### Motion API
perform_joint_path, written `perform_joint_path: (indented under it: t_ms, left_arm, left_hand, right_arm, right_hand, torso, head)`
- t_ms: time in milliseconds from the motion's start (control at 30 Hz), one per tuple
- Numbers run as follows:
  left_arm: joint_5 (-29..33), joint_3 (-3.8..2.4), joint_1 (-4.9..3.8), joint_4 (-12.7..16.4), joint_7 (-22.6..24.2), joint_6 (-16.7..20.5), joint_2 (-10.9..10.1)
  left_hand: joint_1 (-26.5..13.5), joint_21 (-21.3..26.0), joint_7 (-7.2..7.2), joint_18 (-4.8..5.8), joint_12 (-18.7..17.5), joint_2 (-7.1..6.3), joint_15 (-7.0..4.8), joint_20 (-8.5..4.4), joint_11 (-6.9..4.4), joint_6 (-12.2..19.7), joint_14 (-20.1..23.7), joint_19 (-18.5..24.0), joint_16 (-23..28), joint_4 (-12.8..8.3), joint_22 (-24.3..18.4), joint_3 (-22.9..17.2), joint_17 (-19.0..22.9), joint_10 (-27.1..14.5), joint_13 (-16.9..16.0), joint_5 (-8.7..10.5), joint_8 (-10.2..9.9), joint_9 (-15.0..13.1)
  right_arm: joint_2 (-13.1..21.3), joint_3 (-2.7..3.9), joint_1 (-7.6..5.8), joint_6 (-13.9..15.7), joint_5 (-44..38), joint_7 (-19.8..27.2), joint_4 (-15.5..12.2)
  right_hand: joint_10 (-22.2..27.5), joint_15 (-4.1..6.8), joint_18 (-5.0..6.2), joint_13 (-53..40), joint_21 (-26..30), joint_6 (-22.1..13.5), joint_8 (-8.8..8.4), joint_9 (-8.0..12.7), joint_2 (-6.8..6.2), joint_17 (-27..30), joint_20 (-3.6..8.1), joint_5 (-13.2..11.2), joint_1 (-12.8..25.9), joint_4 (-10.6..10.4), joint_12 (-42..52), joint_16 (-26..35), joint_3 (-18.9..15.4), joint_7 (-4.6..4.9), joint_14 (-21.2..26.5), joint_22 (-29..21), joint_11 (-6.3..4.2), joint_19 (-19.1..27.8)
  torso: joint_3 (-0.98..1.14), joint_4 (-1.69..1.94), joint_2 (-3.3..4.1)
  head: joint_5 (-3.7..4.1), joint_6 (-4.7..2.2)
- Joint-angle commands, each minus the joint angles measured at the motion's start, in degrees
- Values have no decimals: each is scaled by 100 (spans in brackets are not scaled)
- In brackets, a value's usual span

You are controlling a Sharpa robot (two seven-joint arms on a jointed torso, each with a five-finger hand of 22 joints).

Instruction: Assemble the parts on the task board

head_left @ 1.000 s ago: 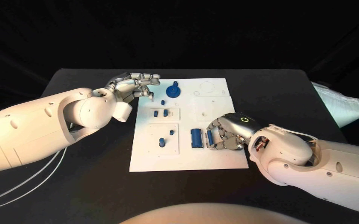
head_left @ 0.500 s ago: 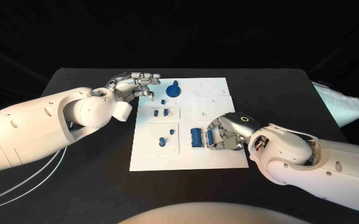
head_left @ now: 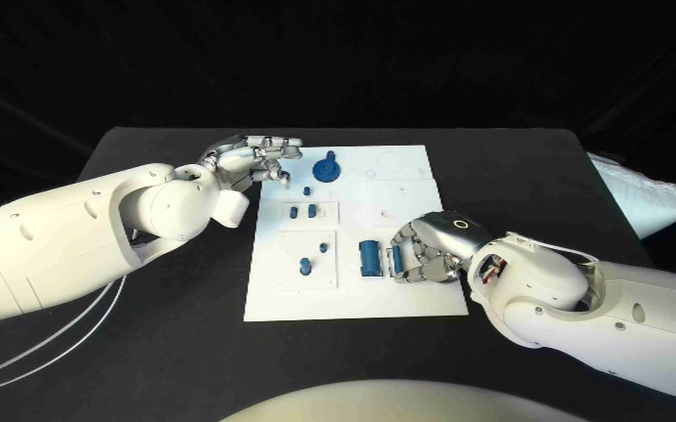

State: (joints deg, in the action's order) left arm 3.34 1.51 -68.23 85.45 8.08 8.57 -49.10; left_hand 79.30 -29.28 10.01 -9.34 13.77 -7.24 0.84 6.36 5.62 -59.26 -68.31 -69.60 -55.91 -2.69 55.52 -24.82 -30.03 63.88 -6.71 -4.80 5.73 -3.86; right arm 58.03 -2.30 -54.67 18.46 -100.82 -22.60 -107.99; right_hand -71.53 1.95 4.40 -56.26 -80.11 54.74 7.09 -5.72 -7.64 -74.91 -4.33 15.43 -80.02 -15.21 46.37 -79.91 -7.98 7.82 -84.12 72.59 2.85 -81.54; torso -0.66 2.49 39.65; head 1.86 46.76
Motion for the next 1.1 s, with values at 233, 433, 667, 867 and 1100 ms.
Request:
perform_joint_path:
  t_ms: [233,433,667,867,1100]
  left_arm:
    - [-26,-4,0,7,12,-104,12]
    - [-29,-4,0,9,11,-104,12]
    - [-31,-4,0,10,12,-103,13]
    - [-31,-4,0,11,11,-102,12]
    - [-19,-4,1,2,25,-99,22]
  left_hand:
    - [-57,32,6,-102,36,-9,6,8,17,36,41,30,-37,9,-6,30,9,-41,8,-3,-34,8]
    - [-57,32,6,-102,36,-9,6,8,17,36,41,30,-37,9,-6,30,9,-41,8,-3,-34,8]
    - [-53,34,6,-103,39,-5,7,9,17,39,43,31,-39,7,-7,29,11,-45,8,-4,-34,7]
    - [-53,34,6,-103,39,-5,7,9,17,39,43,31,-39,7,-7,29,11,-45,8,-4,-34,7]
    - [-53,34,6,-103,39,-5,7,9,17,39,43,31,-39,7,-7,29,11,-45,8,-4,-34,7]
  right_arm:
    - [-8,0,5,-29,-45,41,-8]
    - [-23,0,5,-18,-29,57,-6]
    - [-41,0,5,-17,-22,53,-1]
    - [-29,0,5,187,-12,86,-16]
    - [72,4,-22,944,612,739,-86]
  right_hand:
    - [65,-45,-56,14,41,-41,22,20,-103,-181,-14,46,0,-73,21,24,-27,11,-309,-15,5,13]
    - [61,-46,-57,11,40,-35,29,22,-93,-178,-16,47,-15,-86,34,28,-27,9,-308,-12,4,12]
    - [55,-41,-57,13,39,4,59,24,-50,-179,-15,41,-68,-96,57,29,-14,-3,-308,-9,-5,10]
    - [68,-39,-54,32,45,-6,60,34,-53,-176,-13,25,-72,-109,47,34,-29,0,-308,-18,-3,15]
    - [81,-43,-47,52,65,-56,43,58,15,-107,-13,67,-124,-109,48,94,-7,10,-290,-52,2,29]
  torso:
    - [-2,1,-1]
    - [-2,4,0]
    - [-3,5,1]
    - [2,-2,2]
    - [0,2,-11]
  head:
    - [-6,-6]
    - [-30,-12]
    - [-34,-10]
    - [-27,-25]
    - [4,-55]
